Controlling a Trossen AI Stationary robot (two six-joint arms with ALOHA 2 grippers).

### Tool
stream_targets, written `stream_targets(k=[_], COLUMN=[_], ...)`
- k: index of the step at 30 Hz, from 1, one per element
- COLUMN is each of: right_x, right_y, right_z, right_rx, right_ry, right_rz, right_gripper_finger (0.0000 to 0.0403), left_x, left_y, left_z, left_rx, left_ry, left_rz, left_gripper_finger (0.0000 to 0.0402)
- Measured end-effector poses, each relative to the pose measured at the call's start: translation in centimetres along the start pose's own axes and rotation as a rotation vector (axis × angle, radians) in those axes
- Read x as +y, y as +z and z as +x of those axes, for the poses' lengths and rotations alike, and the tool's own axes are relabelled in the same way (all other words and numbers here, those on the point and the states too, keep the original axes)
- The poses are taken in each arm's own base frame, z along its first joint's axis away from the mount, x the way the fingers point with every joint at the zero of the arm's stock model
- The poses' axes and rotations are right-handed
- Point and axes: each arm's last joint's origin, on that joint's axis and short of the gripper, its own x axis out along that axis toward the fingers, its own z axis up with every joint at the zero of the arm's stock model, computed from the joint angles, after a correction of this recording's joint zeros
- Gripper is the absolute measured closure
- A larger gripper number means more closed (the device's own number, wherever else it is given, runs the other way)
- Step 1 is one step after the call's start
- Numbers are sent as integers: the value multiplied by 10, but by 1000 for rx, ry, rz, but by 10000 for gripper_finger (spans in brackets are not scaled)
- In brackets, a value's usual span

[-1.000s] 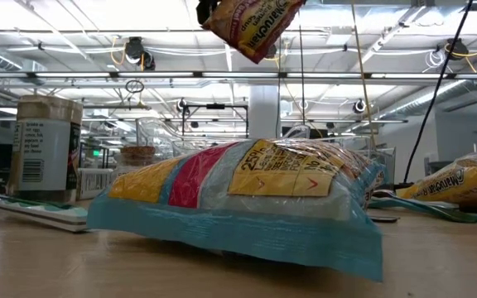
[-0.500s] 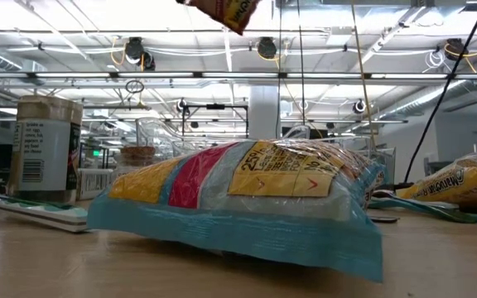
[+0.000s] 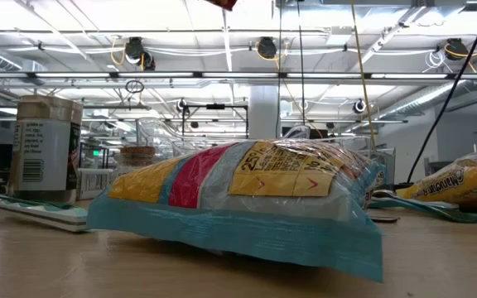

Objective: Pick & Place Food Item
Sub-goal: Put the red noodle pack into the top left transparent bin

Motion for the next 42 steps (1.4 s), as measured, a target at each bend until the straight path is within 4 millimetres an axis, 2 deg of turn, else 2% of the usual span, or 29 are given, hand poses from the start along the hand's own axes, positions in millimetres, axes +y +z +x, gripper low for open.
stream_targets(k=[6,17,23,28,35,39,42], right_x=[-5,-5,-5,-4,-5,-5,-5], right_y=[-23,-23,-24,-24,-26,-26,-28], right_z=[-8,-9,-9,-9,-9,-8,-9], right_rx=[-62,-67,-54,-45,-32,-28,-8], right_ry=[-49,-41,-42,-18,-19,-20,-25], right_rz=[88,109,109,109,114,124,132], right_gripper_finger=[227,233,249,285,388,395,401], left_x=[0,4,5,5,5,5,5], left_y=[-5,-10,-10,-11,-12,-12,-12], left_z=[11,29,34,35,35,35,35], left_rx=[18,-4,-26,-26,-17,-17,-19], left_ry=[-14,-60,-66,-66,-68,-68,-68], left_rz=[-8,-20,-24,-29,-33,-20,22], left_gripper_finger=[400,400,400,400,398,397,378])
